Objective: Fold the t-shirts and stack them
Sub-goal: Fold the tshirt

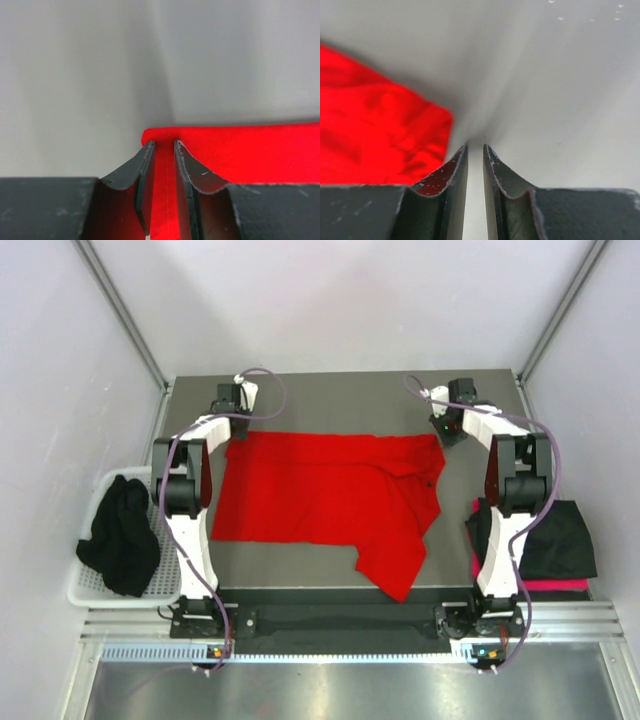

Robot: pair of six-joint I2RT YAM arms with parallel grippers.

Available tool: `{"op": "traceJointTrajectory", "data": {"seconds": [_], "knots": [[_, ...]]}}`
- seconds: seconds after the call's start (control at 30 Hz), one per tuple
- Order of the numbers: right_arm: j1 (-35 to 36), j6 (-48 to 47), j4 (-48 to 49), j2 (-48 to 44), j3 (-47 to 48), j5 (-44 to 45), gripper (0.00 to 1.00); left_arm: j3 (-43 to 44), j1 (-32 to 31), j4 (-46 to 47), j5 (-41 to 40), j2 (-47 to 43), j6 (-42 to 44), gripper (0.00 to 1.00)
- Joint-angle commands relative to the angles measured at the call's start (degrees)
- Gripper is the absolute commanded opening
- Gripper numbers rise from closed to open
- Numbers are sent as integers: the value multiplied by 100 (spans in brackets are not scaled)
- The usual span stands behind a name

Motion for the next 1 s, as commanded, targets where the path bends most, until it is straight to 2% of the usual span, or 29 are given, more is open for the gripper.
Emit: {"op": "traceJointTrajectory", "data": {"seconds": [0.0, 0.13, 0.33, 0.53, 0.8, 0.97], "knots": [[-175, 110, -106, 274, 242, 258, 19, 167, 171, -240, -224, 304, -120, 27], [-193, 137, -212, 318, 374, 57, 19, 299, 171, -424, -137, 348, -234, 26], [-193, 260, 16, -445, 84, -751, 22, -96, 171, -267, 503, -275, -498, 26], [-193, 593, -71, -965, 180, -1394, 27, -193, 118, -231, 813, -855, -683, 27], [-184, 839, -326, -1018, 286, -1754, 28, -298, 48, -232, 866, -1084, -700, 28], [-184, 954, -827, -509, 830, -2185, 30, -360, 39, -205, 813, -1076, -692, 29]]}}
